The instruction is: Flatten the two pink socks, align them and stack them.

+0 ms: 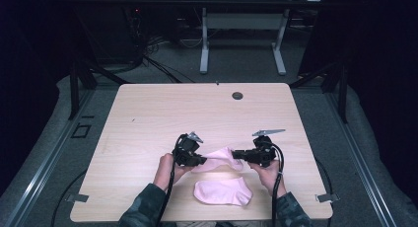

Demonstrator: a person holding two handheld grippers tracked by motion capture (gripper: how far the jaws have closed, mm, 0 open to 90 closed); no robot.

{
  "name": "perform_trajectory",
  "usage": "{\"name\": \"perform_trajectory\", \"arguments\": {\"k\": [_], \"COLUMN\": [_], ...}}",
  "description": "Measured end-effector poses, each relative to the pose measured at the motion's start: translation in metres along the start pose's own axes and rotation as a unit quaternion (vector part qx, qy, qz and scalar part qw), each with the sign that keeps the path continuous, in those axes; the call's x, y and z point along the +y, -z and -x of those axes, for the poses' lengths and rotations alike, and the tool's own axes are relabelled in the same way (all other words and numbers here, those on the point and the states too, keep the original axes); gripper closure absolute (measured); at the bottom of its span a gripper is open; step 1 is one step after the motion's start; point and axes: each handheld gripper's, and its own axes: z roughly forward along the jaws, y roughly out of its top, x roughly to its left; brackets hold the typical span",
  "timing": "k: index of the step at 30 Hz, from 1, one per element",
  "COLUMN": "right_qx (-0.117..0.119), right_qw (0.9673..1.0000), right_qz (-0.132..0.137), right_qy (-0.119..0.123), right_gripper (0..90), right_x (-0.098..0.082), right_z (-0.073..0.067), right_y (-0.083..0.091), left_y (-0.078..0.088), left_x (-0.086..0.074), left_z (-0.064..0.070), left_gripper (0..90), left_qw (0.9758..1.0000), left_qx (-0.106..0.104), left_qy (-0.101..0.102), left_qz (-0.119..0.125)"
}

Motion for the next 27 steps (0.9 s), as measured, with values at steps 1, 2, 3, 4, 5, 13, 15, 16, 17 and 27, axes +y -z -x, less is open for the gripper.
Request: {"name": "perform_trajectory", "arguments": {"k": [1, 2, 3, 4, 5, 13, 15, 16, 17, 27], "right_qx": [-0.005, -0.005, -0.008, -0.013, -0.015, -0.057, -0.075, -0.077, -0.084, -0.141], "right_qw": [1.0000, 1.0000, 0.9999, 0.9999, 0.9998, 0.9981, 0.9971, 0.9969, 0.9963, 0.9866], "right_qz": [-0.006, -0.006, -0.007, -0.009, -0.011, -0.022, -0.017, -0.017, -0.017, -0.071], "right_qy": [-0.001, -0.001, -0.001, -0.002, -0.004, -0.003, -0.004, -0.004, -0.004, 0.041], "right_gripper": [82.7, 82.7, 82.6, 82.5, 82.4, 71.5, 66.1, 62.7, 61.5, 58.6], "right_x": [0.000, 0.000, 0.001, 0.001, 0.002, 0.005, 0.004, 0.005, 0.005, -0.003], "right_z": [0.003, 0.003, 0.004, 0.005, 0.006, 0.013, 0.015, 0.016, 0.017, 0.018], "right_y": [-0.002, -0.002, -0.003, -0.004, -0.004, -0.005, -0.005, -0.004, -0.003, -0.011], "left_y": [-0.002, -0.002, -0.003, -0.004, -0.005, -0.009, -0.008, -0.007, -0.006, 0.012], "left_x": [0.000, 0.000, 0.000, 0.000, 0.000, -0.001, -0.002, -0.003, -0.004, -0.013], "left_z": [-0.003, -0.003, -0.004, -0.006, -0.007, -0.013, -0.015, -0.016, -0.017, -0.025], "left_gripper": [81.9, 80.9, 80.9, 80.1, 79.0, 63.7, 58.0, 54.6, 52.8, 44.1], "left_qw": [1.0000, 1.0000, 1.0000, 0.9999, 0.9999, 0.9993, 0.9990, 0.9988, 0.9987, 0.9957], "left_qx": [-0.001, -0.001, 0.002, 0.002, 0.004, 0.022, 0.026, 0.026, 0.026, 0.044], "left_qy": [0.004, 0.004, 0.007, 0.008, 0.012, 0.028, 0.035, 0.041, 0.043, 0.080], "left_qz": [-0.005, -0.005, -0.006, -0.008, -0.009, -0.013, -0.011, -0.009, -0.007, 0.018]}}
